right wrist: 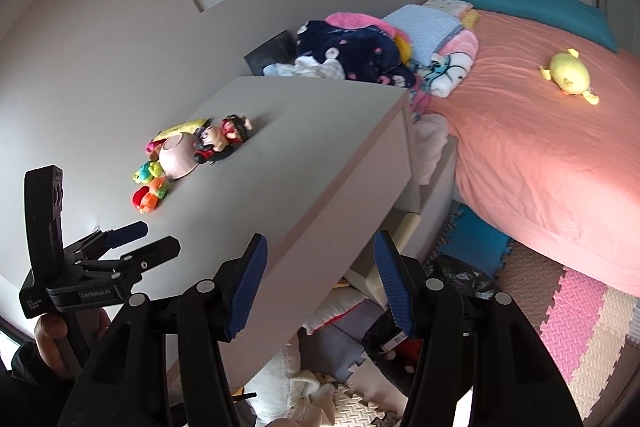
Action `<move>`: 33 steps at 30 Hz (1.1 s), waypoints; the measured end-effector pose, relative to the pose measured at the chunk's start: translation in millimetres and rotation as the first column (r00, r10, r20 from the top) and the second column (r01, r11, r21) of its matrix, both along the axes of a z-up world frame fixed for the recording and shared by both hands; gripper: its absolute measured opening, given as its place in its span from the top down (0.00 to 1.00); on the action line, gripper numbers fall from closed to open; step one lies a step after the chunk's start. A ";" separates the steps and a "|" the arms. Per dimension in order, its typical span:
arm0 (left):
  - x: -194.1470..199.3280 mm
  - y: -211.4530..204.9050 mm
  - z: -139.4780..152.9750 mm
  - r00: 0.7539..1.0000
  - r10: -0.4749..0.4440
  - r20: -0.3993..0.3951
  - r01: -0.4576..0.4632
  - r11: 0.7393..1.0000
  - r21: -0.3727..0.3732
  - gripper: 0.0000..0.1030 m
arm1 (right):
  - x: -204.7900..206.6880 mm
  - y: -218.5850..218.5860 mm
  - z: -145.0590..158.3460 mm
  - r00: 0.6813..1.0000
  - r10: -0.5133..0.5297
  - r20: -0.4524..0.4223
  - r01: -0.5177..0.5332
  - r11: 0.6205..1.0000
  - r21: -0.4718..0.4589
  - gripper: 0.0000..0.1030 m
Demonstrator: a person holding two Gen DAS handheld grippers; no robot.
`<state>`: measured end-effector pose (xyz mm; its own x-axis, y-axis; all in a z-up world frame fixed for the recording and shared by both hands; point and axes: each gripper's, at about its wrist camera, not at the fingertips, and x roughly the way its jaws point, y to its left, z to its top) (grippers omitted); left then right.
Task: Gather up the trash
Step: 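Grasp the orange toy with the left gripper while the right grasps the doll figure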
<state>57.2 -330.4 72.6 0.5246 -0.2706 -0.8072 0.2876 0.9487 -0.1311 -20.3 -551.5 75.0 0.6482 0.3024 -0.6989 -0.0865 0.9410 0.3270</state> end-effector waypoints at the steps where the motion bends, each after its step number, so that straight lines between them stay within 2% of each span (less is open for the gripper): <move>1: 2.4 7.6 -0.1 1.000 0.013 0.002 -0.013 1.000 0.008 0.06 | 2.8 5.1 0.2 1.000 0.009 0.000 -0.009 1.000 0.001 0.44; 7: 14.9 46.3 1.0 0.998 0.060 0.022 -0.060 0.998 0.028 0.06 | 23.5 39.1 -0.6 0.998 0.060 -0.007 -0.060 0.998 0.003 0.41; 13: 44.6 79.1 2.5 0.998 0.036 0.056 -0.041 0.995 0.091 0.06 | 41.9 67.4 -3.2 0.995 0.092 -0.026 -0.092 0.996 -0.012 0.41; 18: 76.4 101.7 -0.8 0.998 0.029 0.051 -0.036 0.990 0.135 0.08 | 56.5 88.7 -5.5 0.993 0.111 -0.034 -0.111 0.994 -0.011 0.41; 24: 103.0 109.1 -19.6 1.000 -0.021 0.022 0.016 0.976 0.218 0.18 | 79.5 107.9 -10.4 0.992 0.116 -0.051 -0.115 0.993 0.015 0.41; 28: 112.7 113.3 -33.5 0.999 -0.032 -0.008 0.033 0.969 0.245 0.28 | 94.6 122.8 -13.5 0.990 0.127 -0.058 -0.127 0.992 0.009 0.41; 30: 116.4 117.0 -39.9 0.999 -0.030 -0.028 0.036 0.971 0.236 0.35 | 102.0 128.3 -14.7 0.989 0.133 -0.062 -0.132 0.991 0.014 0.41; 33: 118.5 125.5 -42.5 0.999 -0.025 -0.036 0.031 0.983 0.180 0.42 | 117.3 138.0 -18.2 0.988 0.138 -0.073 -0.136 0.990 0.032 0.41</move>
<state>175.7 -204.8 30.1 0.4904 -0.1325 -0.8614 0.3124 0.9494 0.0318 97.0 -413.5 56.8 0.5452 0.4038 -0.7346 -0.1883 0.9129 0.3621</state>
